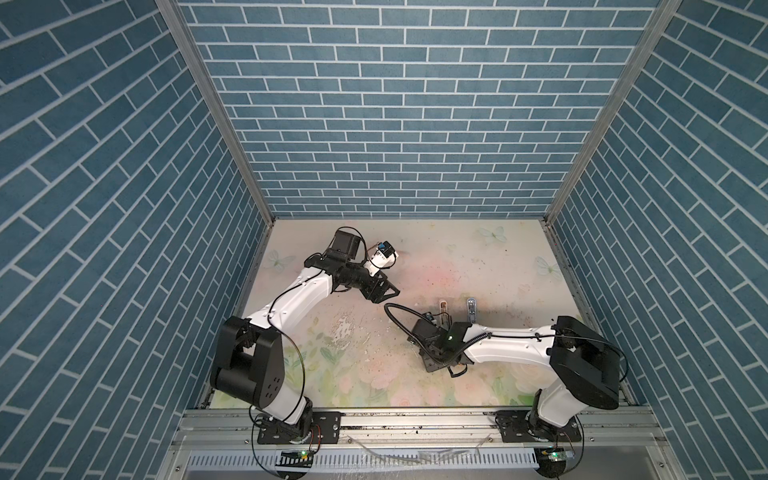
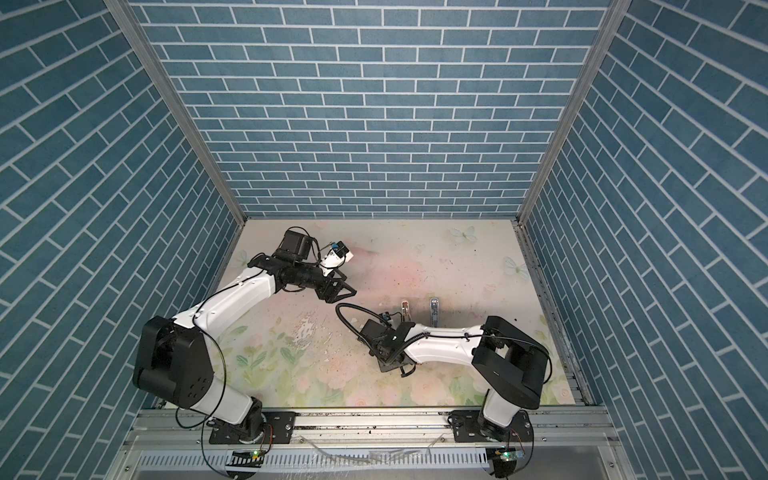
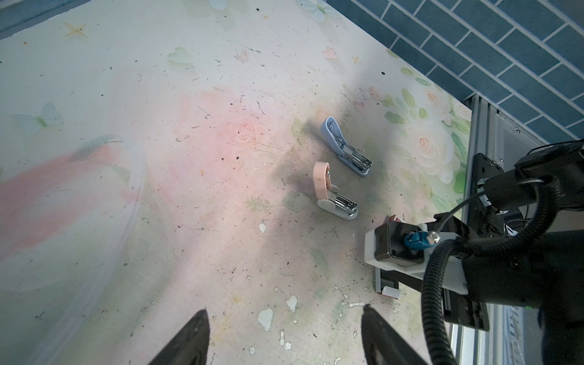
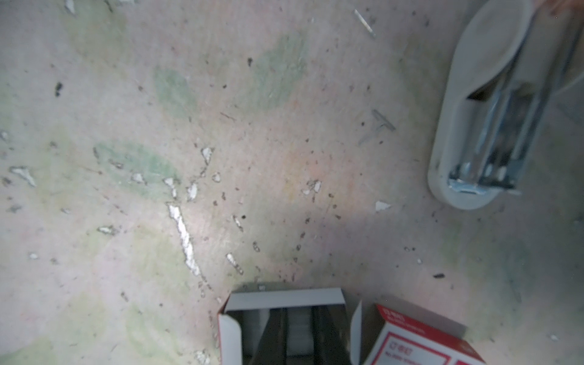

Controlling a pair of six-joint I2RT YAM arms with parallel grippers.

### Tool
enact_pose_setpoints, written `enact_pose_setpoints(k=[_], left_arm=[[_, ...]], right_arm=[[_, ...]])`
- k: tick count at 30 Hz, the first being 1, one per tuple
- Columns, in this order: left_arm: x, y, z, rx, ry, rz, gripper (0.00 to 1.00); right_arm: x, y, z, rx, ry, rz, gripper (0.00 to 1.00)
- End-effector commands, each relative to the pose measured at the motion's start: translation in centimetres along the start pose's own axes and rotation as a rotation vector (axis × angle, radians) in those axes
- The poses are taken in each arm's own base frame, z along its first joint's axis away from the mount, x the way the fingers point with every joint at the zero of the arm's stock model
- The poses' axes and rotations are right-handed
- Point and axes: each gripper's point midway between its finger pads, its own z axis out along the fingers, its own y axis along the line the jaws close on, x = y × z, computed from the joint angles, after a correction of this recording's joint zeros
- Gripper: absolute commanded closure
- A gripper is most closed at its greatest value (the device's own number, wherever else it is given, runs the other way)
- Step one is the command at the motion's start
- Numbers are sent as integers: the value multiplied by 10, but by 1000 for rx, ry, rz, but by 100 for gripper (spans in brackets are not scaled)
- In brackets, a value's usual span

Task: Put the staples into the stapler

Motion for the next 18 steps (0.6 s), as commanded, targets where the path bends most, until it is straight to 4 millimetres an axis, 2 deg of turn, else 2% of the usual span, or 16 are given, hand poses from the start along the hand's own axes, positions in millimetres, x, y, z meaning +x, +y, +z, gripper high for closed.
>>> enact_pose_setpoints(k=[1, 4, 18], left_arm=[[6, -4, 4, 24, 11, -5, 23], [6, -4, 4, 25, 13, -6, 23], [6, -5, 4, 29, 7, -4, 23]], right_arm=[[20, -19, 16, 86, 63, 17, 86], [16, -18, 11, 79, 46, 19, 91], [-2, -11, -9, 37, -25, 25, 92]])
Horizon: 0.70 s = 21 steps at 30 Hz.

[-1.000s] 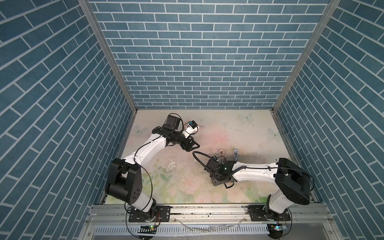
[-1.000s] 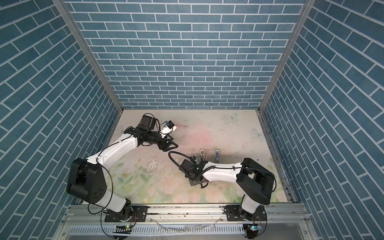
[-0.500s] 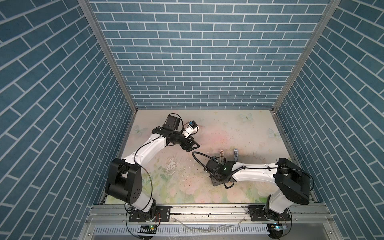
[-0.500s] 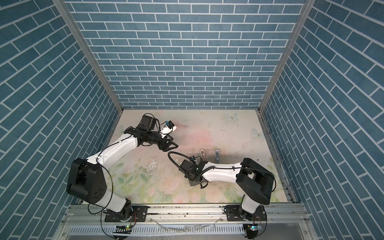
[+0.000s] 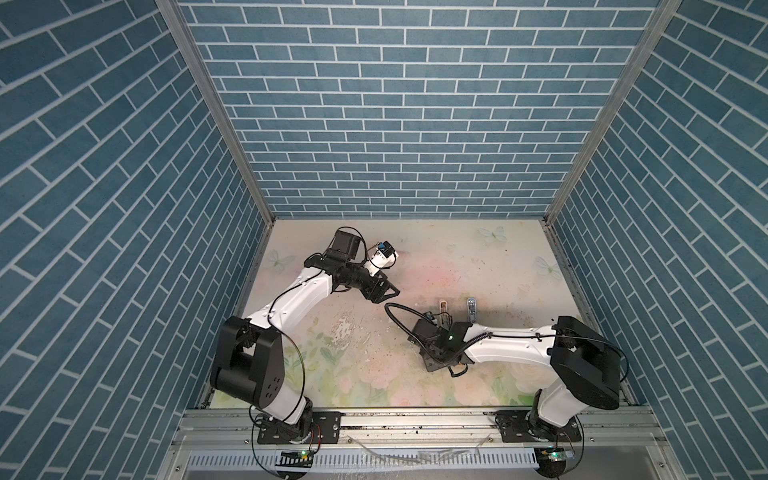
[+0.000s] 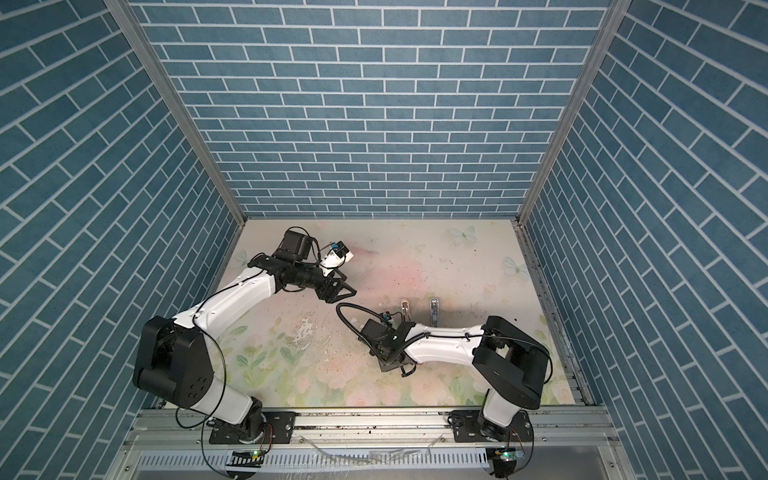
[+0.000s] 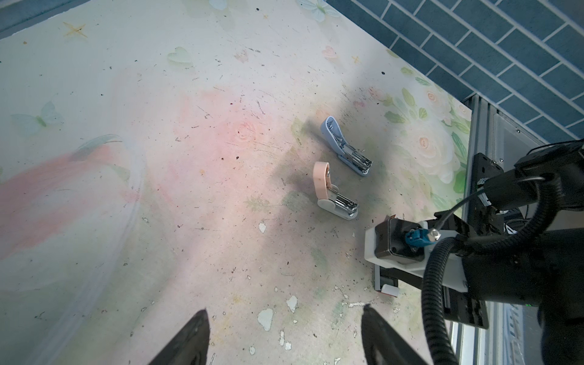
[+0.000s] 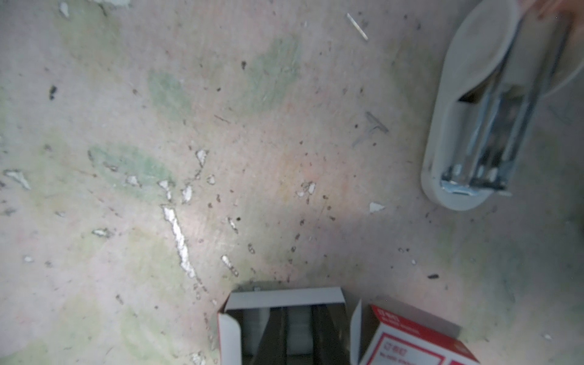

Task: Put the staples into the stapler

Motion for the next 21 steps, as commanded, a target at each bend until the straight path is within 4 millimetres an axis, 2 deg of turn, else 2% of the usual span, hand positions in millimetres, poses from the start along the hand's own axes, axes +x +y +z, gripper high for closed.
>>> enact_pose_setpoints(k=[1, 15, 21], left_arm=[[5, -5, 3, 28, 5, -2, 23], [5, -7, 4, 37, 2, -1, 23], [4, -7, 4, 37, 2, 6, 23]], right_arm=[[-2, -9, -8, 27, -22, 29, 92], [-7, -3, -13, -11, -45, 41, 93], [-8, -3, -22, -34, -67, 49, 94]])
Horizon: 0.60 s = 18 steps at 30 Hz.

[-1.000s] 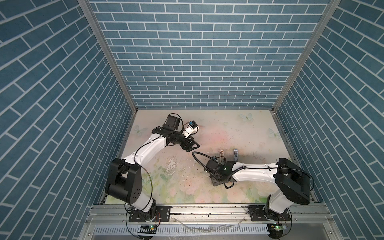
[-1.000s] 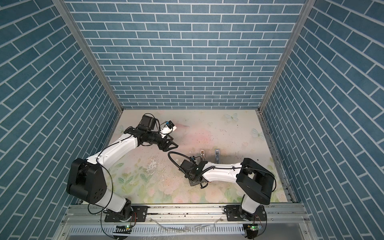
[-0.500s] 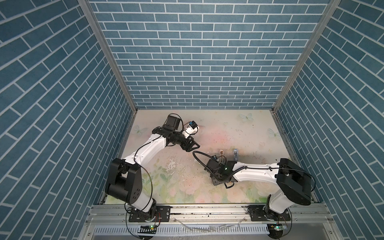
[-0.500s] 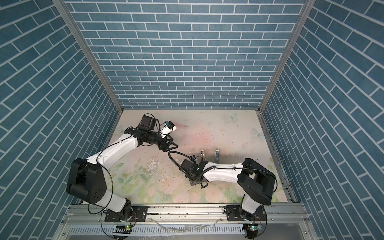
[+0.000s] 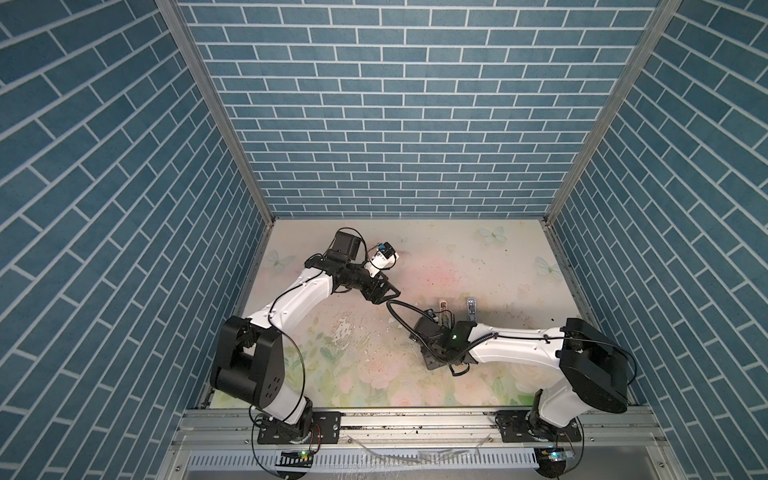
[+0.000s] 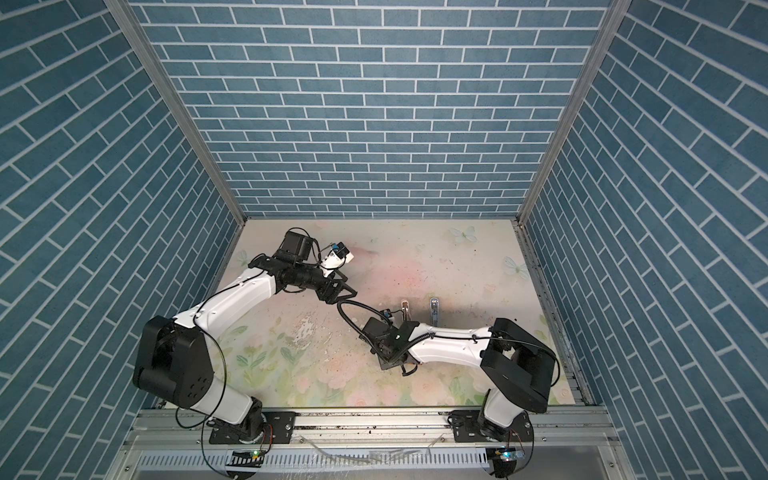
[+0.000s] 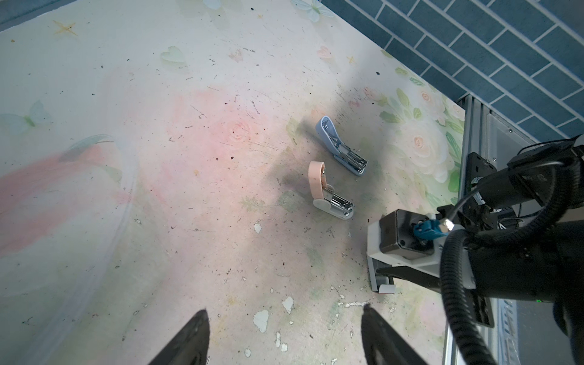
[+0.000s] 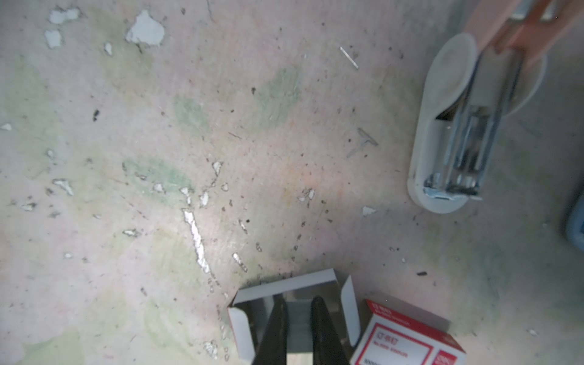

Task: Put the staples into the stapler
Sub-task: 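Lift the right gripper from the box toward the staplers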

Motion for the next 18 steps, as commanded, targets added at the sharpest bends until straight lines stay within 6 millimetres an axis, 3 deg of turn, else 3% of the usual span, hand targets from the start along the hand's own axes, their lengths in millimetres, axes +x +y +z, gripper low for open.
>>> enact_pose_setpoints(k=[1, 7, 18], left_arm=[[2, -4, 1, 21, 5, 9, 23], [-1, -5, -3, 8, 3, 31, 23], [-6, -4, -9, -19, -8, 50, 23]], right_arm=[[-2, -5, -10, -6, -32, 39, 94], [-14, -2, -23, -28, -83, 35, 94], [-68, -4, -32, -19, -224, 44, 95]])
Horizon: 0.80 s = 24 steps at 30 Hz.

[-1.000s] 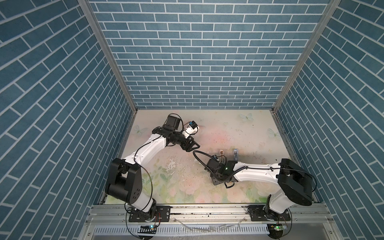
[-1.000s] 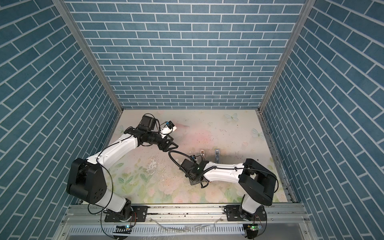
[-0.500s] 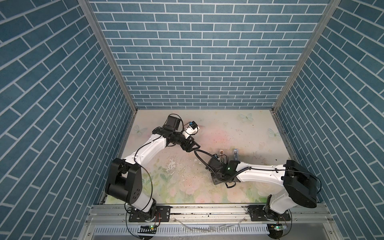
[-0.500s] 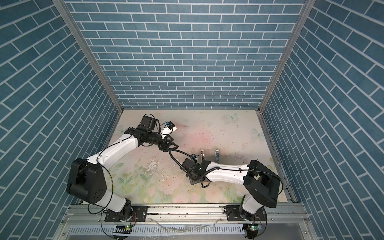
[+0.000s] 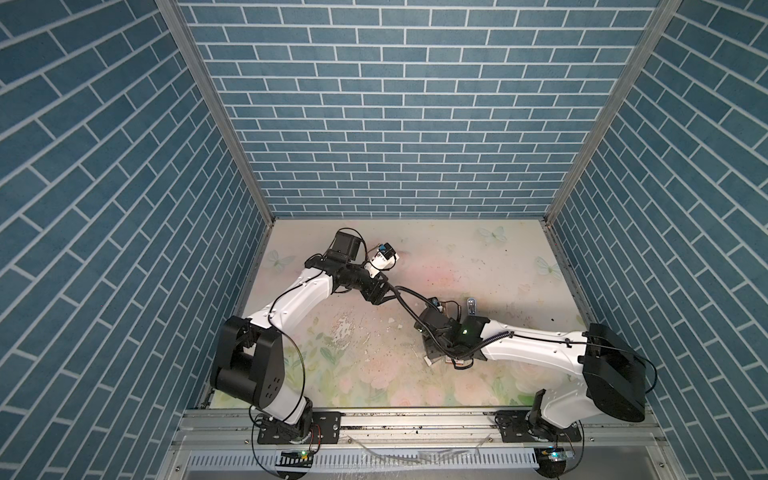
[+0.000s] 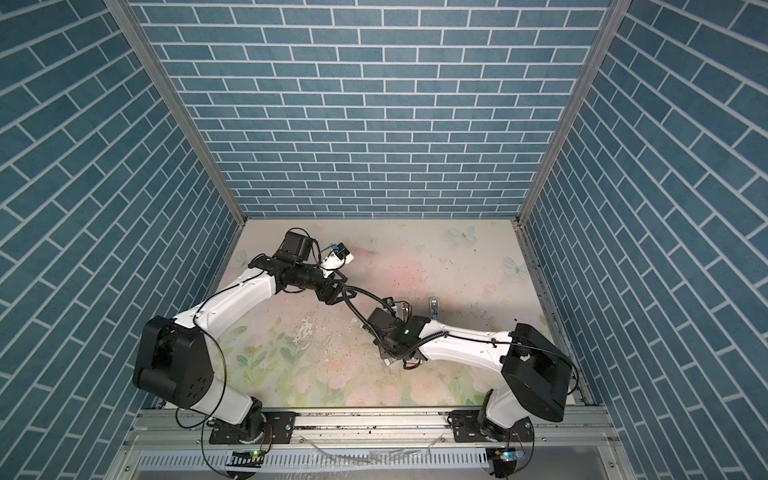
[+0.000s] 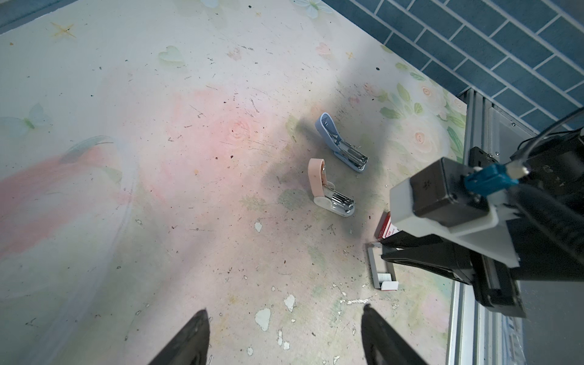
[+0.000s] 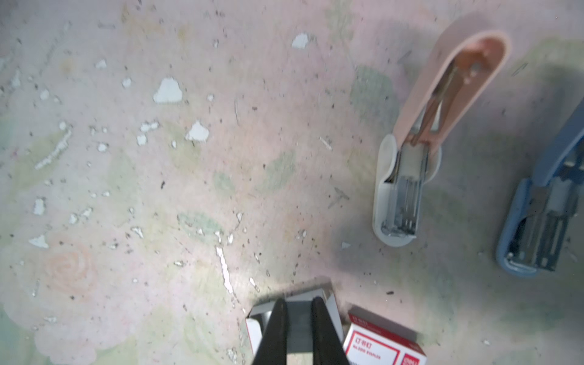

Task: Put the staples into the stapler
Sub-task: 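Lift the right gripper from the box toward the staplers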

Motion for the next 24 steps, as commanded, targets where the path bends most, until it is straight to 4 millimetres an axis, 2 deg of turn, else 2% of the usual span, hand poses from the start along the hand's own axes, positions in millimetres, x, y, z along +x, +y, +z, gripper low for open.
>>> enact_pose_setpoints(k=[1, 10, 16, 24], left_arm=[[-7, -4, -9, -17, -16, 32, 23], [-5, -3, -6, -6, -12, 18, 23], [-5, -5, -3, 18, -15, 0, 23], [-1, -8, 0, 52, -13, -18, 23]], right_arm=[[-29, 0, -3, 13, -85, -3, 94], [-64, -28, -2, 69, -161, 16, 94], [-69, -45, 3, 119, -198, 2, 94], [-61, -60, 13, 113, -255, 40, 94]])
